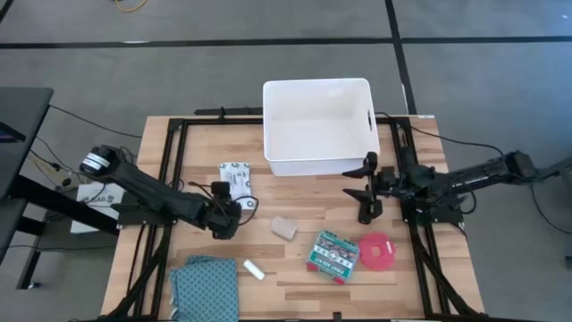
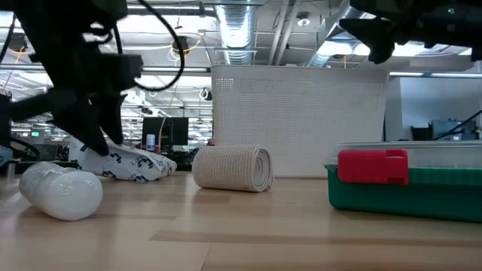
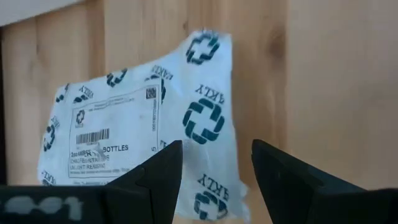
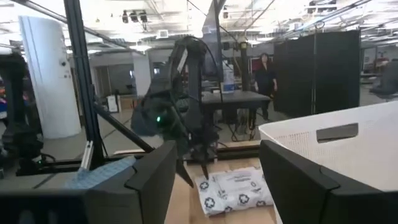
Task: Pick & place medical supplies in basket/bin
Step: Put the white mailer bag into the white bin
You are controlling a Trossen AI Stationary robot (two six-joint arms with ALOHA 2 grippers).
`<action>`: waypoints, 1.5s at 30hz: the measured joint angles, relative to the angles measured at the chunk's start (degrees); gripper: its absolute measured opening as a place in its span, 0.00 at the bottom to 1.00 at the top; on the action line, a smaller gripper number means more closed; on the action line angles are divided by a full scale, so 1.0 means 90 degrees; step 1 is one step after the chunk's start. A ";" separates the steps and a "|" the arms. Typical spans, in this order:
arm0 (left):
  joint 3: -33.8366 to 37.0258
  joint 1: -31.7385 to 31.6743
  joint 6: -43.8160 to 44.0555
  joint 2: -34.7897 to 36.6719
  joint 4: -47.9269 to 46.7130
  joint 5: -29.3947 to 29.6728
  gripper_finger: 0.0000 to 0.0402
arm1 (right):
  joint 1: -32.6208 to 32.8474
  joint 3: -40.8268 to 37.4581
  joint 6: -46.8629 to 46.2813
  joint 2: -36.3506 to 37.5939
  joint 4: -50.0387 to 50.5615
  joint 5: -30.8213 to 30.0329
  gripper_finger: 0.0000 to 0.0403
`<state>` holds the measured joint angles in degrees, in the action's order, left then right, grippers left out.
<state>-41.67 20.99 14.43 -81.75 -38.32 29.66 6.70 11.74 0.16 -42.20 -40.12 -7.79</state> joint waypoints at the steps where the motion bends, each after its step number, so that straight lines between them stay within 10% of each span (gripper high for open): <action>1: 0.0000 -0.0002 -0.0007 -0.0146 0.0024 0.0101 0.46 | 0.0000 0.0037 0.0030 -0.0103 0.0023 0.0000 0.56; 20: -0.0942 -0.0052 0.0443 -0.0795 -0.0663 0.0800 0.46 | -0.0008 0.0523 0.0996 -0.0824 0.0024 0.0004 0.56; 45: -0.1047 -0.0806 0.0700 -0.2007 -0.1120 0.0069 0.46 | -0.0008 0.0524 0.1055 -0.0810 -0.0082 0.0007 0.56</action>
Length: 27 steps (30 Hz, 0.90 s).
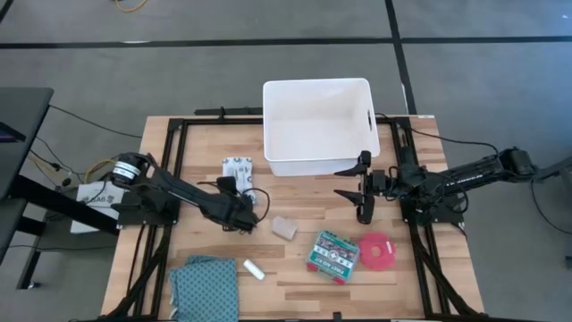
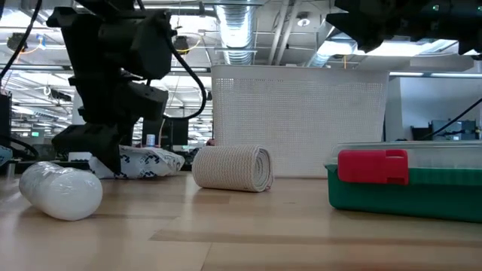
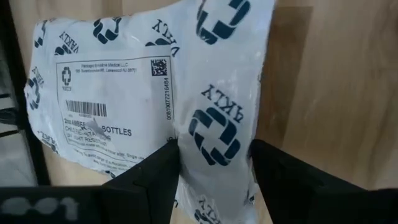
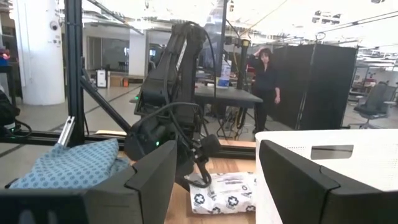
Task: Pick & place medical supplies in basket/bin
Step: Put the white mailer bag into the white bin
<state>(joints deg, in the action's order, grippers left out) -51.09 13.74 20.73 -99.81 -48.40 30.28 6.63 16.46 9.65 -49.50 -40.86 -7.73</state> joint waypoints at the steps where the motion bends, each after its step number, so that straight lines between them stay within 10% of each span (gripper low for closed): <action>1: -0.0002 0.0002 -0.0012 -0.0033 -0.0007 0.0023 0.45 | 0.0000 -0.0001 0.0000 0.0000 -0.0010 0.0000 0.56; 13: -0.0298 0.0018 0.0055 0.0018 -0.0179 0.0152 0.16 | 0.0000 -0.0001 0.0000 0.0000 -0.0037 0.0000 0.56; 27: -0.2616 0.0762 0.0670 -0.0018 -0.2337 0.0434 0.01 | -0.0002 -0.0001 -0.0010 0.0000 -0.0039 0.0000 0.56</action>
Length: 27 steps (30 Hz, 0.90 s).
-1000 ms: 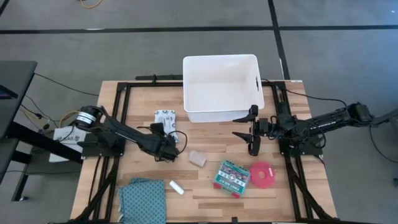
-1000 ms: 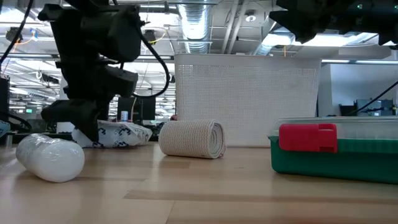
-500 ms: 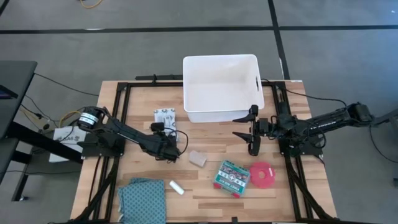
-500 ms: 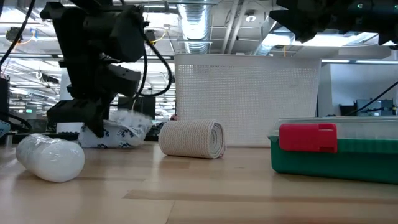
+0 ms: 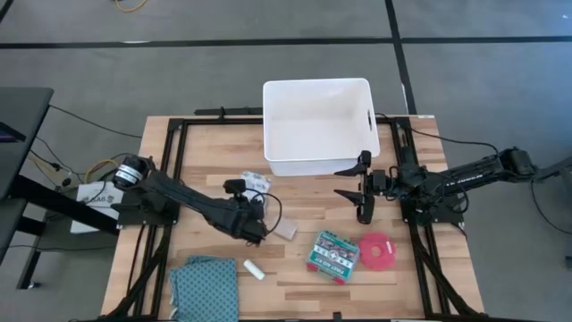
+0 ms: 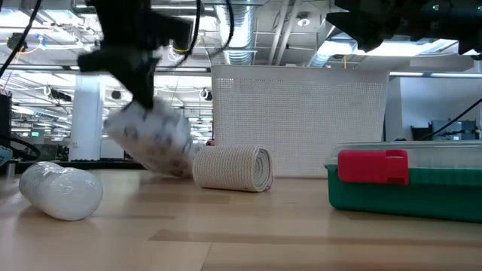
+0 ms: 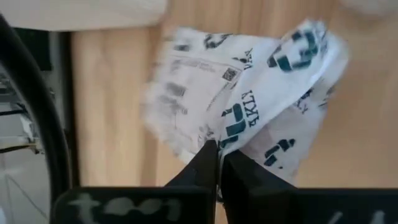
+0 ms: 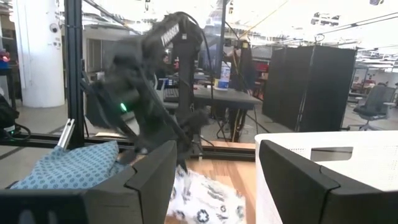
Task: Pick & place medical supplies in basket/bin
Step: Put the white mailer bag into the white bin
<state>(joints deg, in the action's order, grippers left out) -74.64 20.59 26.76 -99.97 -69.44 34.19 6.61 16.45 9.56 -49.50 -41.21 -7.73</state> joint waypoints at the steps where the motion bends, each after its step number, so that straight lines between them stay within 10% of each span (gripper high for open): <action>1: -0.0203 0.0082 0.0102 0.0004 -0.0227 0.0061 0.01 | 0.0000 0.0000 0.0000 0.0000 0.0000 0.0000 0.56; 14: -0.2430 0.1209 0.1349 0.0022 -0.2316 0.1572 0.00 | 0.0000 0.0000 0.0000 0.0000 0.0000 0.0000 0.56; 27: -0.3804 0.1125 -0.0460 0.0029 -0.1850 0.4684 0.00 | 0.0005 0.0000 -0.0080 0.0000 0.0052 0.0017 0.56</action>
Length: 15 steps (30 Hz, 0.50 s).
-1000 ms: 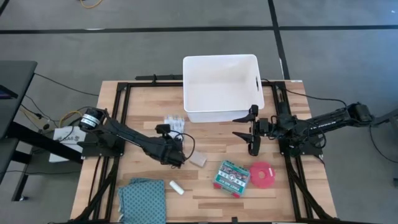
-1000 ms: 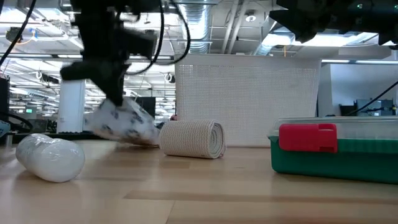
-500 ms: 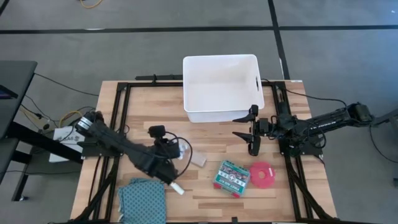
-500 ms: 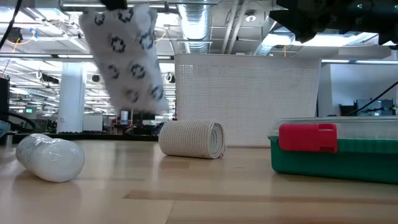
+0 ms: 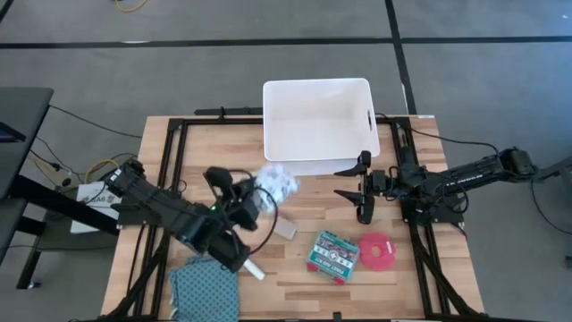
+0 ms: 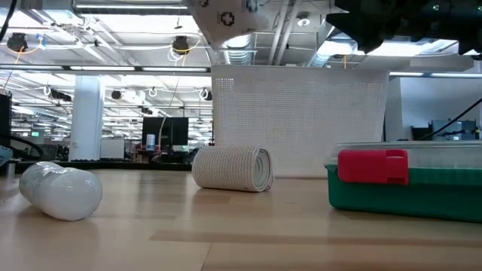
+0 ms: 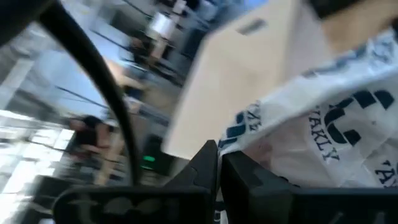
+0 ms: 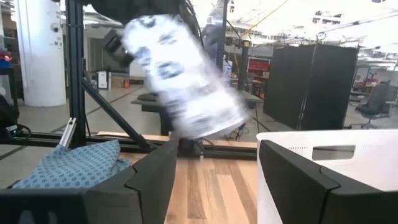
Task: Pick & place medical supplies in basket/bin
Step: Put the white mailer bag into the white bin
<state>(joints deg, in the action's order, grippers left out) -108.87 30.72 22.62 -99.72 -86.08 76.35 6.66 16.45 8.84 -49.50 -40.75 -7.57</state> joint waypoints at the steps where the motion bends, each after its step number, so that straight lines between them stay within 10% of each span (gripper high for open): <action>1: -0.0019 -0.0122 -0.0314 -0.0003 0.0155 0.0215 0.00 | 0.0000 0.0000 -0.0073 0.0000 0.0012 -0.0002 0.56; 9: -0.0054 -0.1747 -0.2916 -0.0074 0.2716 0.0291 0.00 | 0.0000 0.0000 -0.0922 -0.0007 0.0094 0.0002 0.56; 15: -0.0045 -0.3167 -0.4420 -0.0088 0.4863 -0.1810 0.00 | -0.0005 -0.0002 -0.1156 -0.0058 0.0273 0.0000 0.56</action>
<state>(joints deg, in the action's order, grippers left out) -109.27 2.22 -17.16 -100.51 -42.32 60.06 6.61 16.43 -1.56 -50.02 -38.29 -7.57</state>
